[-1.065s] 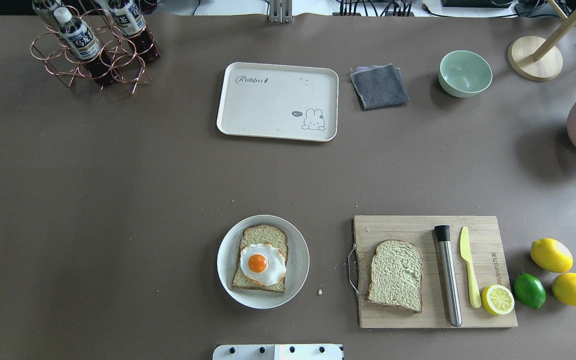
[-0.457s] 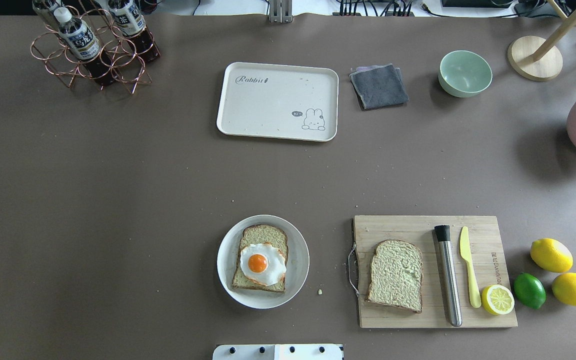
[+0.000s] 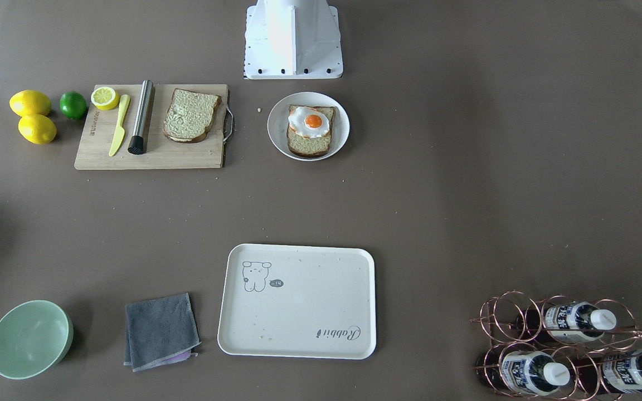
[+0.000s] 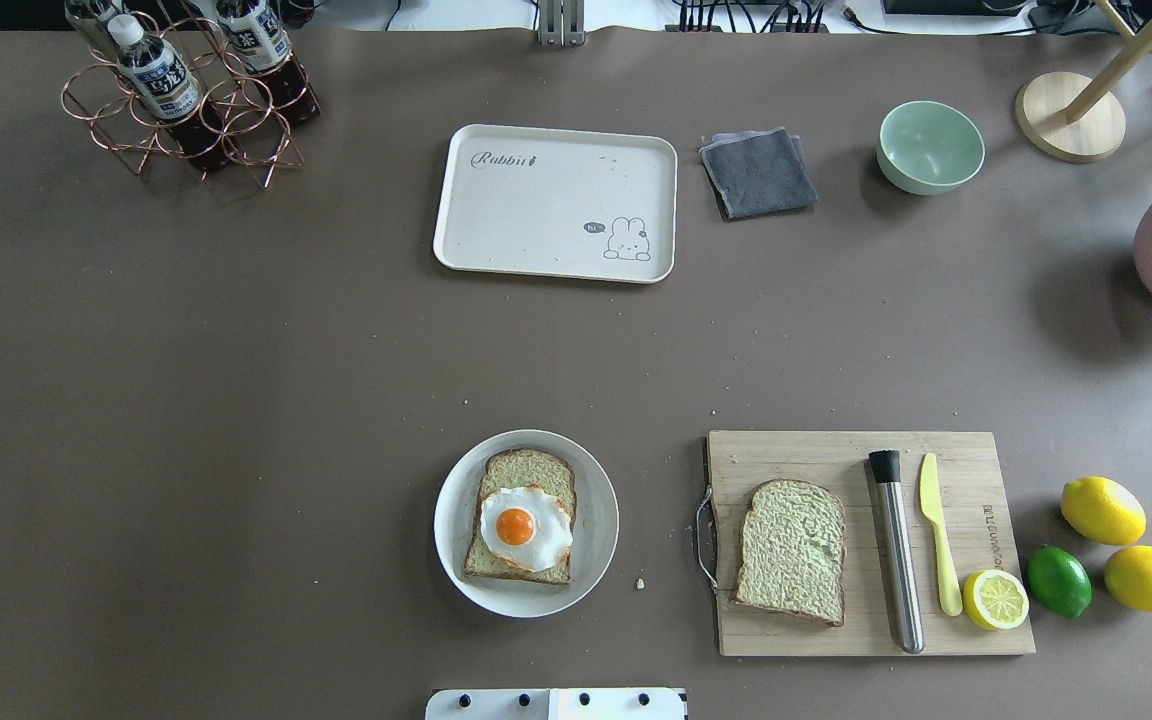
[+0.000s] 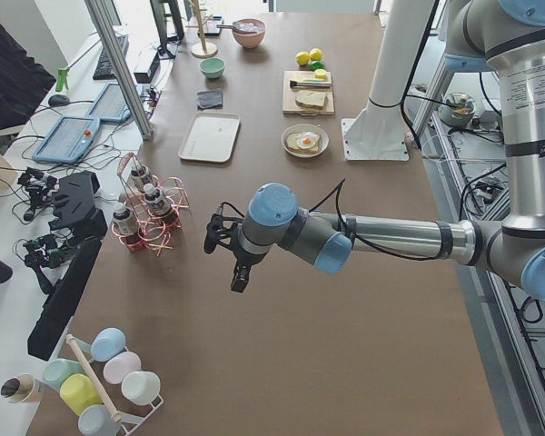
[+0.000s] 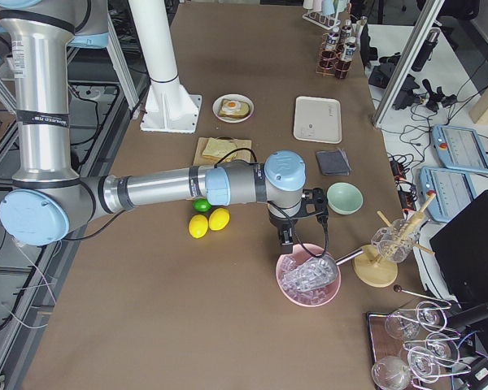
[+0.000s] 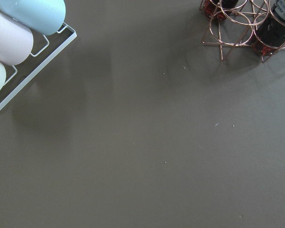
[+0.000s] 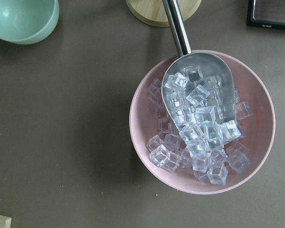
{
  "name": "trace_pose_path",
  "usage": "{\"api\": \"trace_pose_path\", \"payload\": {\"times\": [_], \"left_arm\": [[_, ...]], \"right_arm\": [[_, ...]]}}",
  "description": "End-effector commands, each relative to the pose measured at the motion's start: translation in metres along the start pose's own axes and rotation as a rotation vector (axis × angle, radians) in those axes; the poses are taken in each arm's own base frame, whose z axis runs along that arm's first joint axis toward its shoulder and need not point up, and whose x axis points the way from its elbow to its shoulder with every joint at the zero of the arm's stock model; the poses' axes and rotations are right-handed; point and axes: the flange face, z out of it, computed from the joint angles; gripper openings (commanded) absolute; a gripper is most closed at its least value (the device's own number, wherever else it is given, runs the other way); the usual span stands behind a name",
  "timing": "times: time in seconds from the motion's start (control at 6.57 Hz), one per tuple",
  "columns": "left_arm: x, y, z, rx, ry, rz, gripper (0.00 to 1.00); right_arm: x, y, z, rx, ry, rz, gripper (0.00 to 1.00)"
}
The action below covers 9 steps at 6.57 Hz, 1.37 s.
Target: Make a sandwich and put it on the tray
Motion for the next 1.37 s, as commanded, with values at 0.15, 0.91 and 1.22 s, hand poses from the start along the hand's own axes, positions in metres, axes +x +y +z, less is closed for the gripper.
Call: {"api": "trace_pose_path", "payload": {"times": [0.15,0.91,1.22], "left_arm": [[0.048,-0.018,0.02,0.017,0.055,-0.069,0.97],[0.295,-0.037,0.085,0.054,0.165,-0.22,0.97],[0.377,-0.011,0.099,0.056,0.218,-0.29,0.97]], "right_arm": [[-0.056,-0.044,-0.003,0.026,-0.011,-0.062,1.0],[-0.216,-0.048,0.069,0.116,-0.199,0.04,1.0],[-0.25,-0.021,0.089,0.072,-0.242,0.094,1.0]]}}
